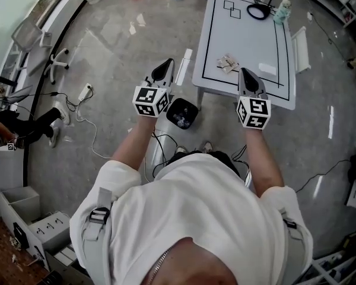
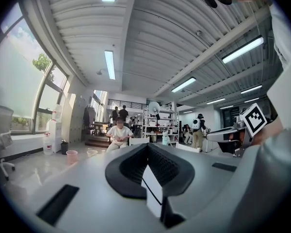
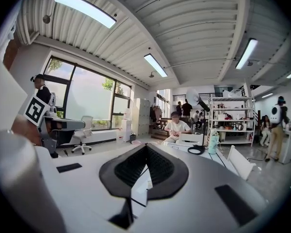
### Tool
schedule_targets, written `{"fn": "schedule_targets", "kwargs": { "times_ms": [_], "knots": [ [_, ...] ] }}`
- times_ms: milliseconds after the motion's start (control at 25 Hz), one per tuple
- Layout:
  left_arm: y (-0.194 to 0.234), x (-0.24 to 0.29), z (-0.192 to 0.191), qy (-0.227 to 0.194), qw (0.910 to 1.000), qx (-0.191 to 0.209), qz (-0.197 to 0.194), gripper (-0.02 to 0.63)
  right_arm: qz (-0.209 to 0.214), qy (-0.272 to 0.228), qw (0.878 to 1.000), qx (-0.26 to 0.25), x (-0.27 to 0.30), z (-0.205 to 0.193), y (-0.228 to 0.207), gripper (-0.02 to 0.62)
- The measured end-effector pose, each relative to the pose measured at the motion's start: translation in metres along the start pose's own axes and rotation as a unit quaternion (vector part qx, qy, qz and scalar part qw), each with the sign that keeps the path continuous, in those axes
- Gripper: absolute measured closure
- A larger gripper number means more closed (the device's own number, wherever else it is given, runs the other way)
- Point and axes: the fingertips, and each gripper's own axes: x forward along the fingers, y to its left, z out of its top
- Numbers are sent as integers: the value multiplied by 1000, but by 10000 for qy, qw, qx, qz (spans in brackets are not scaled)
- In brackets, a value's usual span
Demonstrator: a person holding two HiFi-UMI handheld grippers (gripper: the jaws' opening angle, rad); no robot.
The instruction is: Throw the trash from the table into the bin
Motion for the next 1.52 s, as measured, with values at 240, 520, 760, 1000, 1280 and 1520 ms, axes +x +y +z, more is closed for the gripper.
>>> {"fn": "schedule_targets", "kwargs": {
  "times_ms": [240, 520, 760, 1000, 1280, 1520],
  "knots": [
    [-32, 30, -11, 169, 9986, -23, -497, 595, -415, 303, 9987, -42, -22, -20, -35, 589],
    [-78, 84, -23, 308, 9960, -17, -838, 595, -768, 476, 9959, 95, -26, -44, -104, 589],
    [-120, 158, -43, 536, 9938, -44, -968, 595, -656, 774, 9948, -33, -11, -76, -181, 589],
    [-159, 229, -65, 754, 9919, -39, -1025, 595, -203, 1105, 9935, -193, 13, -109, -245, 589],
    [-179, 282, -88, 1018, 9909, -96, -874, 595, 1159, 1701, 9757, -746, 48, -153, -259, 494],
    [-180, 302, -107, 1290, 9895, -155, -638, 595, 2422, 2484, 9214, -1751, 75, -197, -256, 352]
  ]
}}
